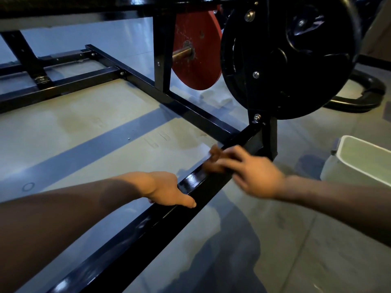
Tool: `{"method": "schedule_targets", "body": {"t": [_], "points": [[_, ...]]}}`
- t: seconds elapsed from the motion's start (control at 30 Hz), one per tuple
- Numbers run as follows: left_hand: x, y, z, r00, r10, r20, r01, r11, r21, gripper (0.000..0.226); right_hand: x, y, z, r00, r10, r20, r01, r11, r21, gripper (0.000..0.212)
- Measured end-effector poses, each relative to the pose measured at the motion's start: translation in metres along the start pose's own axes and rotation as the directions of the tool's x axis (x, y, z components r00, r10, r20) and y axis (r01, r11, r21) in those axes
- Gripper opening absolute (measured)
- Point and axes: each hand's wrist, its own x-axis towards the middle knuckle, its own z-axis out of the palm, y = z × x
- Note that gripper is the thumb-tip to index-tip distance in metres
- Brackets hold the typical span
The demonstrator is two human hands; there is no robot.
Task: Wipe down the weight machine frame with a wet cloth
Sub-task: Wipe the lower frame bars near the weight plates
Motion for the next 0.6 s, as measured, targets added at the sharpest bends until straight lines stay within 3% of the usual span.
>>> {"method": "schedule_targets", "body": {"t": [0.07,0.17,0.27,0.37,0.5,0.6], "points": [[-0.002,0.001,0.001,1.0,-0.015,-0.01,0.015,1.0,0.006,0.087,0.013,0.049,-0.001,0.978,0.204,-0.044,-0.206,0.977,-0.046,0.053],[-0.003,0.002,0.001,0.999,-0.031,-0.014,0.031,0.999,0.026,0.078,0.03,0.088,-0.016,0.873,0.487,-0.019,-0.486,0.87,-0.08,0.052],[-0.002,0.002,0.002,0.999,-0.036,-0.012,0.037,0.999,0.033,0.08,0.044,0.068,-0.021,0.791,0.608,0.068,-0.605,0.794,-0.061,0.053],[-0.003,0.002,0.002,0.999,-0.035,-0.009,0.035,0.999,0.039,0.079,0.046,0.007,-0.021,0.849,0.511,0.137,-0.518,0.855,0.015,0.052],[-0.003,0.004,-0.001,0.999,-0.027,-0.022,0.028,0.998,0.059,0.086,0.017,-0.068,-0.011,0.97,0.182,0.161,-0.191,0.98,0.046,0.055],[-0.004,0.004,-0.001,0.999,-0.029,-0.034,0.03,0.999,0.042,0.087,0.007,-0.05,-0.008,0.99,-0.028,0.14,0.021,0.999,0.049,0.056]]}}
